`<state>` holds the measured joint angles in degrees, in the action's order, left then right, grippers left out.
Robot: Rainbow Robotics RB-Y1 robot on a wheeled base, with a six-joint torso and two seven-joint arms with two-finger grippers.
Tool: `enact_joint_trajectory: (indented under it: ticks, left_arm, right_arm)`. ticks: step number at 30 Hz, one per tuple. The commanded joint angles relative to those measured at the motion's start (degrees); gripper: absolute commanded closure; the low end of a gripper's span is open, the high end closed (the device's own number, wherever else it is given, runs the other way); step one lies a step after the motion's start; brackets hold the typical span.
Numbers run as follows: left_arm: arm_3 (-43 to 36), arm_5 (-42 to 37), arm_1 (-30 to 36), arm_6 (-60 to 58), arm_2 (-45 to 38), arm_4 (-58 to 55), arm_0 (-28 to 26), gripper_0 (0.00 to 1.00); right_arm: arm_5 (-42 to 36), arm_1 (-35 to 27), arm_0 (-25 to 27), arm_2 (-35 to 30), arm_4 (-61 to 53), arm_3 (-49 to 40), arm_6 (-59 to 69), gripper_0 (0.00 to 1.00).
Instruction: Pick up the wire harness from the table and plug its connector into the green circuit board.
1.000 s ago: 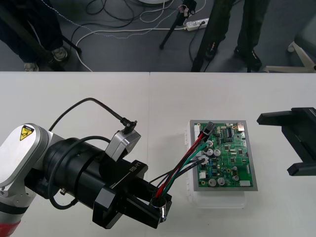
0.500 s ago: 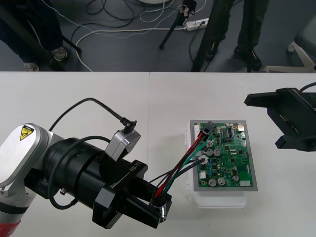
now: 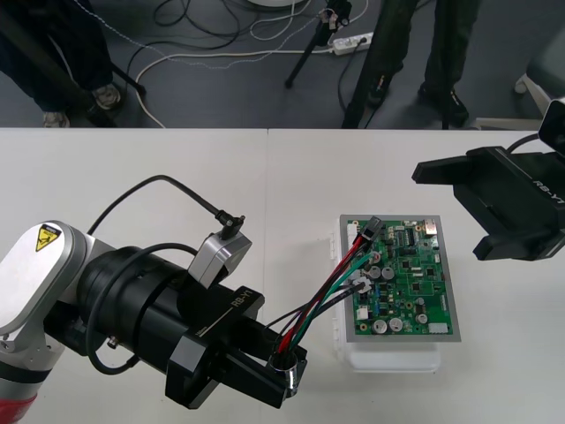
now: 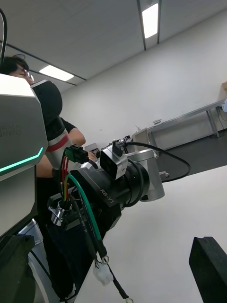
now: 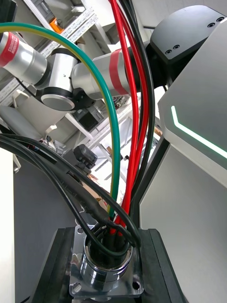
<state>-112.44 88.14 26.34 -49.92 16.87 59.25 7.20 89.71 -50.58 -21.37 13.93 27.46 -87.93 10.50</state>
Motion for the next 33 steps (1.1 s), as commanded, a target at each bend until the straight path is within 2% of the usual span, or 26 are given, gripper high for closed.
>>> enact_joint_trajectory:
  ticks: [1, 17, 33]
  left_arm:
    - [-0.3, 1.9, 0.4, -4.2, 1.1, -1.0, 1.4, 1.0]
    - [-0.3, 1.9, 0.2, -4.2, 1.1, -1.0, 1.4, 1.0]
    - [-0.3, 1.9, 0.1, -4.2, 1.1, -1.0, 1.4, 1.0]
  right_arm:
    - [0.3, 0.8, -4.4, 1.1, 0.5, -0.4, 0.8, 0.0]
    - [0.3, 5.9, -9.6, 4.5, 0.5, -0.3, 2.0, 0.0]
    - [0.3, 7.3, -12.5, 11.6, -0.6, -1.7, 3.5, 0.0]
